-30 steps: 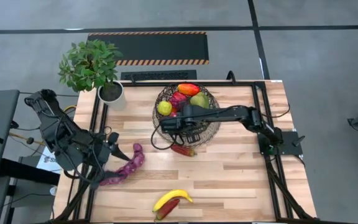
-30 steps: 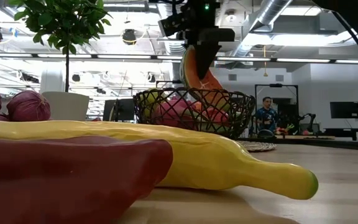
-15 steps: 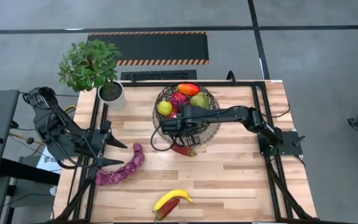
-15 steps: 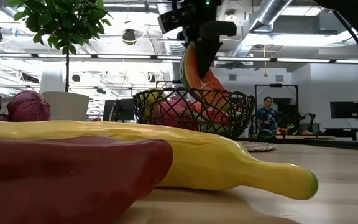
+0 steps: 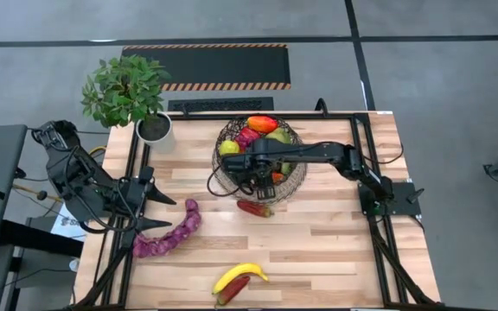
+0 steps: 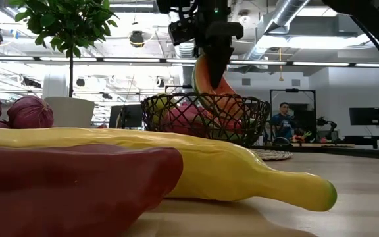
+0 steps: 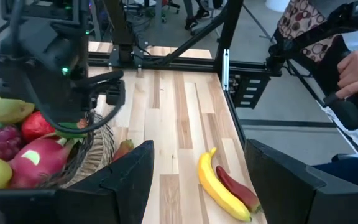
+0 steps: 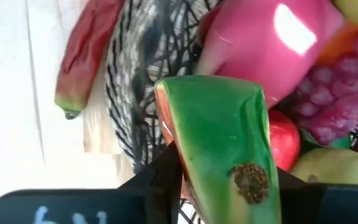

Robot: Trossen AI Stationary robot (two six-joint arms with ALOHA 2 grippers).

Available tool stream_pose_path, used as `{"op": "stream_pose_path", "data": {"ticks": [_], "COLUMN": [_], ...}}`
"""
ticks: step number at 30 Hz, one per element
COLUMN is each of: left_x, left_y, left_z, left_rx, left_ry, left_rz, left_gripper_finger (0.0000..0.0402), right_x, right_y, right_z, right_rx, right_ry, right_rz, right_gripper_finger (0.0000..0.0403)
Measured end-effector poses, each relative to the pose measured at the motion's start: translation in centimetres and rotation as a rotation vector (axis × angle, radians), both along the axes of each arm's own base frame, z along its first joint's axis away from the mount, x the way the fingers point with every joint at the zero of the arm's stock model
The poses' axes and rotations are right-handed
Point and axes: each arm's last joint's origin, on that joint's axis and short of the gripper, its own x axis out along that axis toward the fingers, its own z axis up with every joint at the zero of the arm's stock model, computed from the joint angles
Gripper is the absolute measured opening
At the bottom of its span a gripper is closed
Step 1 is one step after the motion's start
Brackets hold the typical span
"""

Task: Build produce basket
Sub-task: Put the sliced watermelon into the basket

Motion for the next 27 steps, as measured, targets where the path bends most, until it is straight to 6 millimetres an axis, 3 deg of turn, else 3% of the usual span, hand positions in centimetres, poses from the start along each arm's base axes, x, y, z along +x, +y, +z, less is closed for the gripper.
{"op": "stream_pose_path", "data": {"ticks": [13, 27], "left_x": [0.0, -0.1], "left_y": [0.0, 0.1], "left_z": [0.0, -0.2], "left_rx": [0.001, 0.020], "left_ry": [0.001, 0.015], "left_rz": [0.000, 0.004], "left_gripper_finger": [0.0237, 0.0237], "right_x": [0.0, 0.3], "right_y": [-1.3, -2.3], "right_z": [-0.1, -0.2], "right_rx": [-0.045, -0.166], "right_ry": [0.002, 0.005], "right_rz": [-0.041, 0.009], "right_gripper_finger": [0.0223, 0.0233]}}
